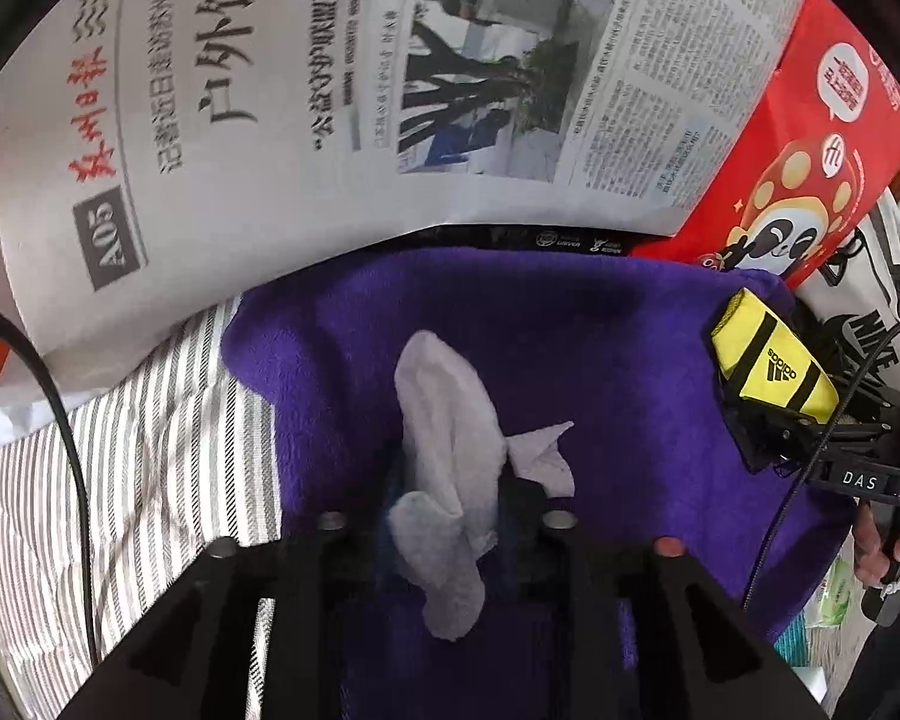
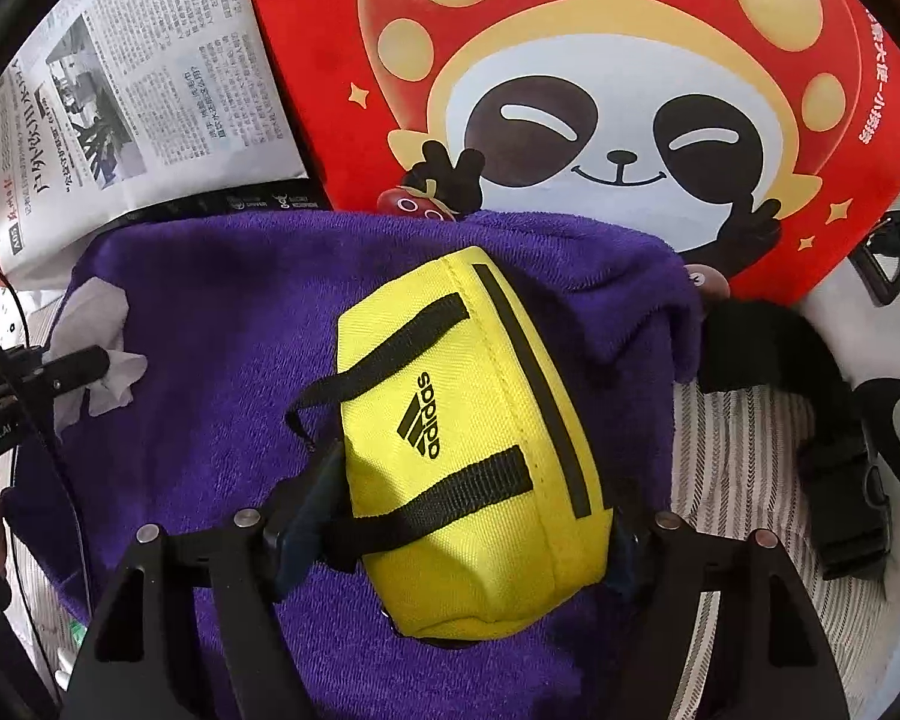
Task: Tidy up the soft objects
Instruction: 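Carry the pouch onto the purple towel with right while left carries the glove there, then open both tools, releasing the pouch and glove onto the purple towel, then reach the left tool back to the gloves and grasp another white glove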
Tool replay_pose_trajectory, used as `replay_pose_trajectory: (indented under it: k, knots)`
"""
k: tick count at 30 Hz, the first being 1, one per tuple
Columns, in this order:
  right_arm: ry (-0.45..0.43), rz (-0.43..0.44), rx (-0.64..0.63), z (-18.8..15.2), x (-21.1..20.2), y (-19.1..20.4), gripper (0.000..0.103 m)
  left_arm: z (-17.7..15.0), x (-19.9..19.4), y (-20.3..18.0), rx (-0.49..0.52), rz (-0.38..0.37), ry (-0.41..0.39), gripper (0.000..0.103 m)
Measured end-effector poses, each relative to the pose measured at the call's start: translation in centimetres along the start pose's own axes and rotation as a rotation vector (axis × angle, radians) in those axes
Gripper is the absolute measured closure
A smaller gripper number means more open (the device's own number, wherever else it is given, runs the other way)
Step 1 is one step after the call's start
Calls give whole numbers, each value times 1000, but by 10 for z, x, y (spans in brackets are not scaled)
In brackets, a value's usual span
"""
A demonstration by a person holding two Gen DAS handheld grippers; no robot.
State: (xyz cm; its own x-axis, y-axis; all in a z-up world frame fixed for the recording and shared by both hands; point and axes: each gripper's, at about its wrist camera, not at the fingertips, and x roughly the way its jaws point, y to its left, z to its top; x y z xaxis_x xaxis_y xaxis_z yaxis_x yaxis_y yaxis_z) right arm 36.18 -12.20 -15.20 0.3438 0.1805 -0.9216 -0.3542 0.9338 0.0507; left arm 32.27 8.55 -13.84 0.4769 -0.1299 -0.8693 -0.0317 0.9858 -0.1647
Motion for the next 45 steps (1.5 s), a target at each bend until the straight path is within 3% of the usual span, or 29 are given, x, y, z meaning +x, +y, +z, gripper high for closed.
replay_pose_trajectory:
  k: [5, 6, 7, 12, 18, 23, 32, 35, 45]
  knots:
    - [-10, 6, -16, -1, -15, 2, 21, -10, -1, 5, -20, -19, 12, 54]
    - [-23, -8, -14, -2, -20, 2, 13, -11, -2, 3, -20, -21, 12, 53]
    - [-39, -24, -15, -2, -25, 2, 11, -13, -4, 2, -20, -21, 11, 53]
    - [-94, -45, 5, -2, -54, -1, 11, -21, -16, -1, -15, 1, 20, 50]
    - [-153, 12, 93, -17, -93, -22, 11, -28, -37, 0, -24, 20, 18, 47]
    - [-198, 30, 146, -51, -133, -41, 11, -46, -72, 4, -30, 4, -9, 47]
    - [-223, -32, 139, -143, -150, -20, 11, -102, -123, -18, 42, -45, -41, 47]
    - [-224, -42, 131, -171, -159, -12, 11, -130, -133, -30, 99, -64, -36, 36]
    - [-204, -77, 99, -234, -170, 11, 11, -200, -98, -63, 206, -153, 69, 35]
